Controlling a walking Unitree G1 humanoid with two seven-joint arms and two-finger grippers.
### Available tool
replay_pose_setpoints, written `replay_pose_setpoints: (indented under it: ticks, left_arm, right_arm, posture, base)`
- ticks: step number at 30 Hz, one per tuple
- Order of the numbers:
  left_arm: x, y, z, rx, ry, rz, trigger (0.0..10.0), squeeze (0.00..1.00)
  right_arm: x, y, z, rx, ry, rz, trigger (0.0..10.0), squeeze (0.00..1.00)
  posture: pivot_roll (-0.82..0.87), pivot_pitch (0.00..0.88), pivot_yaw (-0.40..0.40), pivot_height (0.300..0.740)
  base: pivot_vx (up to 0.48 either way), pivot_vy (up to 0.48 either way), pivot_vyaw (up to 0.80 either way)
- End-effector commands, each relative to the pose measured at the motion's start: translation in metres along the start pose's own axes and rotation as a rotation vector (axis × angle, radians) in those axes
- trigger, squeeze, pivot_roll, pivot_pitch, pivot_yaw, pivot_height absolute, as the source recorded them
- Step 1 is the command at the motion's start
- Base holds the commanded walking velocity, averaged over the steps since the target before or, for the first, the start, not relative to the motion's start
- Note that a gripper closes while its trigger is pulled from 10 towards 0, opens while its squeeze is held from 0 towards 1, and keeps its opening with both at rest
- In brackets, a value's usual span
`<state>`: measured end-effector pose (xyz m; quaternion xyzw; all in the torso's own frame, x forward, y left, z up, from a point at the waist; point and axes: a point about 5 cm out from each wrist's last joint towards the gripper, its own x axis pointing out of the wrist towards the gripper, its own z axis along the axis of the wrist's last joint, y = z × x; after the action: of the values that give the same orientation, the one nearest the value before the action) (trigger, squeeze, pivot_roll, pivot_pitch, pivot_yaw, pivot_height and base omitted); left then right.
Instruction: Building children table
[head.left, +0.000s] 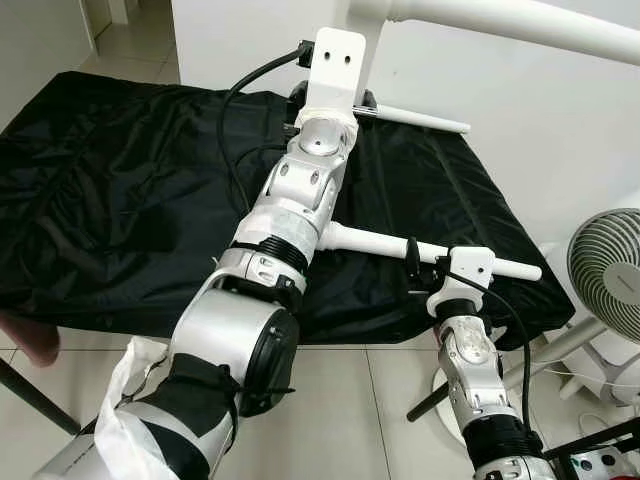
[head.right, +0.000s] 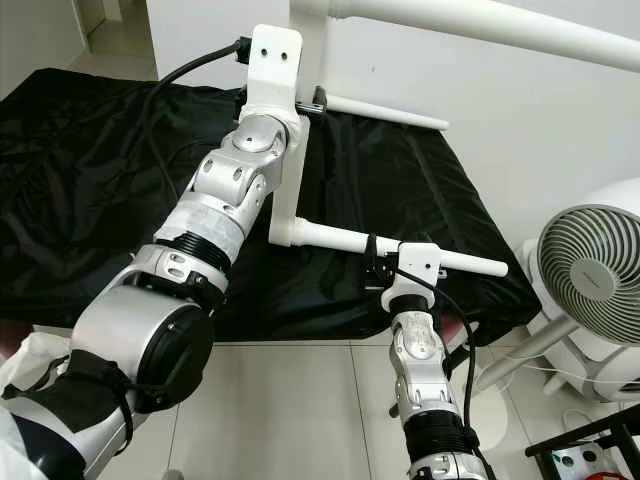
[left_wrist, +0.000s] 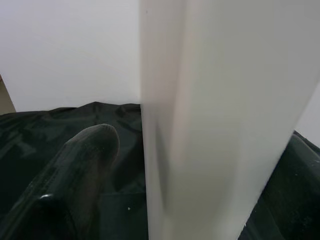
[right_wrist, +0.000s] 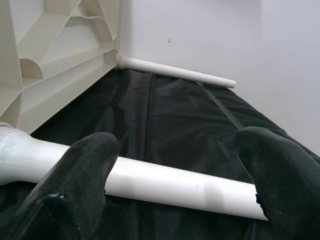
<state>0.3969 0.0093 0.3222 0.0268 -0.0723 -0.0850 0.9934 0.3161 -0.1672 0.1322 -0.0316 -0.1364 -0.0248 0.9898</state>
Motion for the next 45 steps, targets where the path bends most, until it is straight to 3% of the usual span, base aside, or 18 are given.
replay_pose_setpoints:
  ticks: [1, 15, 20, 27, 29, 30, 32, 33, 34, 45]
  left_arm:
    - [0.001, -0.004, 0.004, 0.016, -0.007, 0.083, 10.0, 0.00]
    - [0.000, -0.027, 0.003, 0.051, -0.002, 0.088, 10.0, 0.00]
    - [0.001, -0.026, 0.002, 0.058, -0.016, 0.141, 10.0, 0.00]
    - [0.002, -0.013, -0.006, 0.038, -0.023, 0.288, 10.0, 0.00]
    - [0.002, -0.010, -0.008, 0.051, -0.033, 0.302, 9.6, 0.00]
    - [0.002, -0.010, -0.009, 0.051, -0.036, 0.296, 4.7, 0.00]
    - [0.002, -0.010, -0.009, 0.049, -0.039, 0.292, 4.7, 0.00]
    - [0.002, -0.011, -0.009, 0.039, -0.051, 0.277, 1.8, 0.00]
    - [0.003, -0.011, -0.008, 0.026, -0.065, 0.255, 0.0, 0.00]
    - [0.005, 0.003, -0.002, 0.045, -0.159, 0.200, 0.0, 0.00]
  right_arm:
    - [-0.003, -0.002, -0.002, -0.002, 0.014, -0.016, 10.0, 0.00]
    - [-0.006, -0.001, -0.004, 0.001, 0.027, -0.028, 10.0, 0.00]
    - [-0.007, 0.000, -0.003, 0.003, 0.029, -0.027, 10.0, 0.00]
    - [-0.008, 0.000, -0.003, 0.003, 0.031, -0.033, 10.0, 0.00]
    - [-0.009, -0.001, -0.003, 0.001, 0.031, -0.037, 10.0, 0.00]
    - [-0.009, -0.001, -0.002, 0.001, 0.031, -0.038, 10.0, 0.00]
    - [-0.009, -0.002, -0.002, 0.000, 0.031, -0.039, 10.0, 0.00]
    - [-0.010, -0.002, -0.002, -0.001, 0.031, -0.040, 10.0, 0.00]
    - [-0.010, -0.002, -0.002, -0.003, 0.032, -0.040, 10.0, 0.00]
    - [-0.012, -0.002, -0.003, -0.003, 0.039, -0.041, 10.0, 0.00]
  posture:
    - [-0.03, 0.062, -0.095, 0.740]
    - [-0.03, 0.082, -0.081, 0.740]
    - [-0.03, 0.084, -0.078, 0.740]
    - [-0.05, 0.089, -0.073, 0.740]
    - [-0.05, 0.090, -0.073, 0.740]
    - [-0.05, 0.091, -0.073, 0.740]
    - [-0.05, 0.092, -0.073, 0.740]
    - [-0.05, 0.093, -0.073, 0.740]
    - [-0.05, 0.093, -0.073, 0.740]
    - [-0.03, 0.092, -0.079, 0.740]
  base:
    - [0.000, 0.000, 0.00]
    - [0.000, 0.000, 0.00]
    - [0.000, 0.000, 0.00]
    - [0.000, 0.000, 0.00]
    - [0.000, 0.000, 0.00]
    - [0.000, 0.000, 0.00]
    - [0.000, 0.000, 0.00]
    - [0.000, 0.000, 0.00]
    - [0.000, 0.000, 0.00]
    - [0.000, 0.000, 0.00]
